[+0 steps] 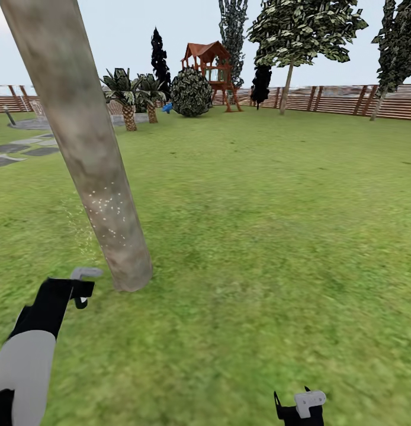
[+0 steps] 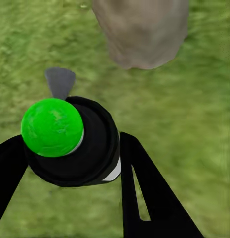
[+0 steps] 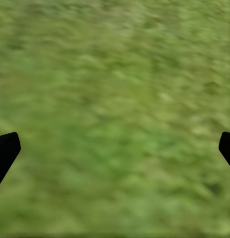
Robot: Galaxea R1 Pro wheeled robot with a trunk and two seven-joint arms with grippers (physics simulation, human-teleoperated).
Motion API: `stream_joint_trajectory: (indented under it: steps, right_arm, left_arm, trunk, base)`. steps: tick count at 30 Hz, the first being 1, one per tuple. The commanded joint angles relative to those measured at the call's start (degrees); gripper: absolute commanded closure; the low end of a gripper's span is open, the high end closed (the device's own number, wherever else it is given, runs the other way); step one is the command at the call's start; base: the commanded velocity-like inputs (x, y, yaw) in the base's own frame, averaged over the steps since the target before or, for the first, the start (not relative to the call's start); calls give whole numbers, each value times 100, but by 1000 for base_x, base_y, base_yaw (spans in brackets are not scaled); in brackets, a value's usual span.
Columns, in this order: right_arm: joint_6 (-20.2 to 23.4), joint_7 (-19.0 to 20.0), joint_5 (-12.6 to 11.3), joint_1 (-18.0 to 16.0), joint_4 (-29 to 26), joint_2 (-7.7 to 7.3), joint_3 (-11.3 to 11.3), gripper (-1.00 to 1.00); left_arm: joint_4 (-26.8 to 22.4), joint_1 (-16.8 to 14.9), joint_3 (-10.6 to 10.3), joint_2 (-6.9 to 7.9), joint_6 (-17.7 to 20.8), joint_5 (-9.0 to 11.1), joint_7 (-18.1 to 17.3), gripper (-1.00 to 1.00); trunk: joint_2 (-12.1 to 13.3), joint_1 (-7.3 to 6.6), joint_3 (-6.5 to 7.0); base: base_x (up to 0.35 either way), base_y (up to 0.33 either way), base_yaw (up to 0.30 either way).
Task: In the garden, pick up the pesticide atomizer on the floor and spray pesticide onto both trees until each tree trunk is fully covered.
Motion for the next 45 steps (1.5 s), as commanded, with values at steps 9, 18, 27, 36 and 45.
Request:
stream_joint_trajectory:
  steps: [9, 18, 27, 36, 45]
  right_arm:
    - [2, -5, 0, -1, 0, 2, 0, -100]
    - [0, -6, 0, -1, 0, 2, 0, -100]
    - [0, -7, 0, -1, 0, 11, 0, -100]
    - [3, -9, -1, -1, 0, 28, 0, -100]
    - [3, -9, -4, -1, 0, 25, 0, -100]
  left_arm:
    - [633, 16, 126, -404, -199, 260, 649, 100]
    - [629, 231, 121, -421, -254, 469, 652, 100]
    - [634, 270, 100, -425, -255, 442, 649, 100]
    - [572, 292, 267, -285, -255, 426, 793, 100]
    - [630, 323, 298, -274, -612, 464, 1336, 100]
  trunk:
    - [0, 0, 0]
    - [0, 0, 0]
    - [0, 0, 0]
    - [0, 0, 0]
    - [0, 0, 0]
  base:
    - [0, 0, 0]
    - [70, -83, 0]
    - [130, -240, 0]
    - [4, -273, 169]
    - [160, -214, 243]
